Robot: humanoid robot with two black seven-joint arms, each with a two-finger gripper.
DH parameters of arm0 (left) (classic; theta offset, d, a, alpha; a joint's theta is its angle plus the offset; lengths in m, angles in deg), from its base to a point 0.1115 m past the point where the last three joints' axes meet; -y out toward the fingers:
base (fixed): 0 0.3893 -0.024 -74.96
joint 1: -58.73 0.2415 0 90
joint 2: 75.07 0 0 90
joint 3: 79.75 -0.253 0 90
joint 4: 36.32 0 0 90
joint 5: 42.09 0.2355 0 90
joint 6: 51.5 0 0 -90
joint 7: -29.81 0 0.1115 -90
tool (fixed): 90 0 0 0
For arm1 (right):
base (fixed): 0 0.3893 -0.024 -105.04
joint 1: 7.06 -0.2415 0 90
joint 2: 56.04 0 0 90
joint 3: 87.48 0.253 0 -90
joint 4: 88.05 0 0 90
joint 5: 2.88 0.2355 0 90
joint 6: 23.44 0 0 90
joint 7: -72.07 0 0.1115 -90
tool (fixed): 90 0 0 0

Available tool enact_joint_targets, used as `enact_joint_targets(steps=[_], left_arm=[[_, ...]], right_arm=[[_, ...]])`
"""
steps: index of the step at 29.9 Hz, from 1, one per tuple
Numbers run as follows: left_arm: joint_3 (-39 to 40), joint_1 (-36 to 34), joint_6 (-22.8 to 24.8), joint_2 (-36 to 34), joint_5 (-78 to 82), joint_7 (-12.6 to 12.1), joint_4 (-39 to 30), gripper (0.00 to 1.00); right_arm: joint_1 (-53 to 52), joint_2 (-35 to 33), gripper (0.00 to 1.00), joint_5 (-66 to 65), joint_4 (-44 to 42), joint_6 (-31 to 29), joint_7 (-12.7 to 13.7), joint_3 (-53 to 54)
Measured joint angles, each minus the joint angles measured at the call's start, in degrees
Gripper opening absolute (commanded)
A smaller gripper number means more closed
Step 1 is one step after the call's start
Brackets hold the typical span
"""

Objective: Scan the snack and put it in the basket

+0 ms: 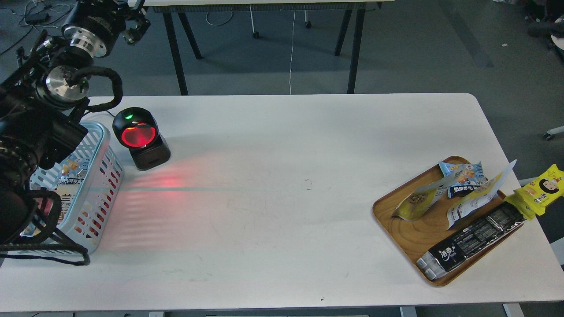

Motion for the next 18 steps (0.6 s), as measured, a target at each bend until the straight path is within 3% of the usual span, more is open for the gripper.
enact_joint_targets(steps=[7,18], left_arm=[[-1.2,0.1,0.0,0.3,0.0,-0.1,0.0,1.00],[-1.7,0.7,0.0,0.7,0.4,0.2,0.2,1.00]], right_arm=[[-8.4,-3.3,0.99,-17.5,17.0,0.0,-1.6,-8.3],[-20.9,-4.6,0.96,-42.4,42.7,0.0,-1.8,-24.9]])
